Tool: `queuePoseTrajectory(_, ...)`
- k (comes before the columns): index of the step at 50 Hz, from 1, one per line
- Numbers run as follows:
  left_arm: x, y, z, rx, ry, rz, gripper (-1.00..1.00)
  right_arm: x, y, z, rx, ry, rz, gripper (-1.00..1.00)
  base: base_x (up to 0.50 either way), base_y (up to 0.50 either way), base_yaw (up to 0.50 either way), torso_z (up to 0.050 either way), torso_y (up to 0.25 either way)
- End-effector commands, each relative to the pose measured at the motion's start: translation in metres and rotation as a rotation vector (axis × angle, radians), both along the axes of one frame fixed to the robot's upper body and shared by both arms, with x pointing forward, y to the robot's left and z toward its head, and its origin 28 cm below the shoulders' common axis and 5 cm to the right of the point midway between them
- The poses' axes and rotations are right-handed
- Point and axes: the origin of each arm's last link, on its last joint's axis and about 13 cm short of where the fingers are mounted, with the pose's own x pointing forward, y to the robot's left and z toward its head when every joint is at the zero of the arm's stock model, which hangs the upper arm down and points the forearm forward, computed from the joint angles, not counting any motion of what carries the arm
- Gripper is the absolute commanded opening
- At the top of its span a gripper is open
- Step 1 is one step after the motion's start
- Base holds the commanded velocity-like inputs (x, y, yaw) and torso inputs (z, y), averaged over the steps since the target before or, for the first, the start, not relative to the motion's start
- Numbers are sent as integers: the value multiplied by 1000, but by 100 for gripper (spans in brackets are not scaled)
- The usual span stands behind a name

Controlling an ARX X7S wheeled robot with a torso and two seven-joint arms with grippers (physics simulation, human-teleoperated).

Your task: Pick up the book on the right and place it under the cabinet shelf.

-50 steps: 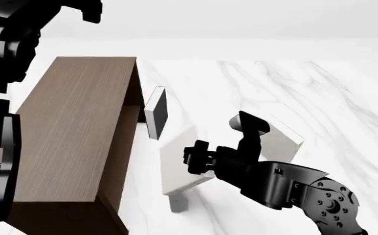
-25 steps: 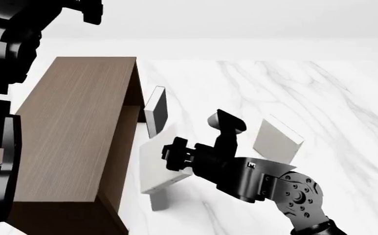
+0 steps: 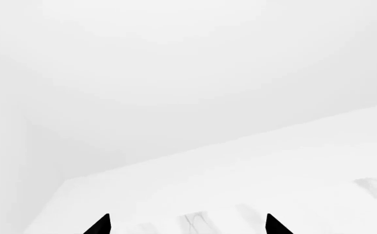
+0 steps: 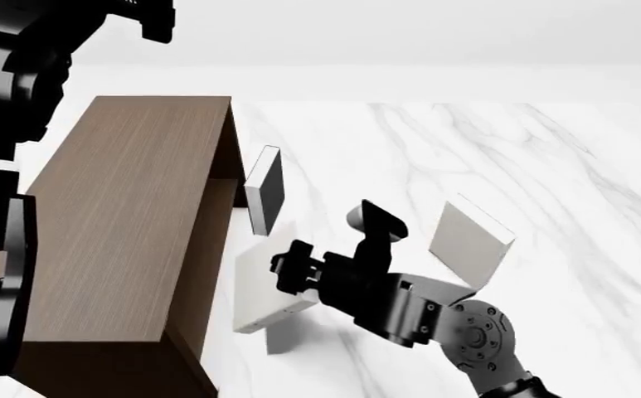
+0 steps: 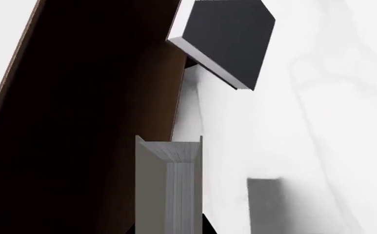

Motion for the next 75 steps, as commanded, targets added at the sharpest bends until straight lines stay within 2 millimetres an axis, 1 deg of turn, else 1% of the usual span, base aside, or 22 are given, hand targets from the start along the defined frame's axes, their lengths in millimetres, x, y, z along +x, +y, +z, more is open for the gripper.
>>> queuePoseTrajectory(1,0,0,-1,2,2,1,100,7,3,-6,92,6,-15,-100,0,0,0,0,0)
queuePoseTrajectory(10,1,1,-1,3,3,4,100,9,7,-19,101,33,-17,-100,0,0,0,1,1)
queuePoseTrajectory(25,1,3,-3,3,6,8,100,10,6,-39,73,75,-25,-100,0,0,0,0,1)
queuePoseTrajectory(43,0,4,-3,5,6,10,100,11,8,-51,50,98,-12,-100,0,0,0,0,1)
queuePoseTrajectory(64,0,4,-3,8,8,10,100,21,9,-69,29,134,-33,-100,0,0,0,0,0)
queuePoseTrajectory(75,0,4,-3,7,7,10,100,22,10,-72,19,140,-31,-100,0,0,0,0,0)
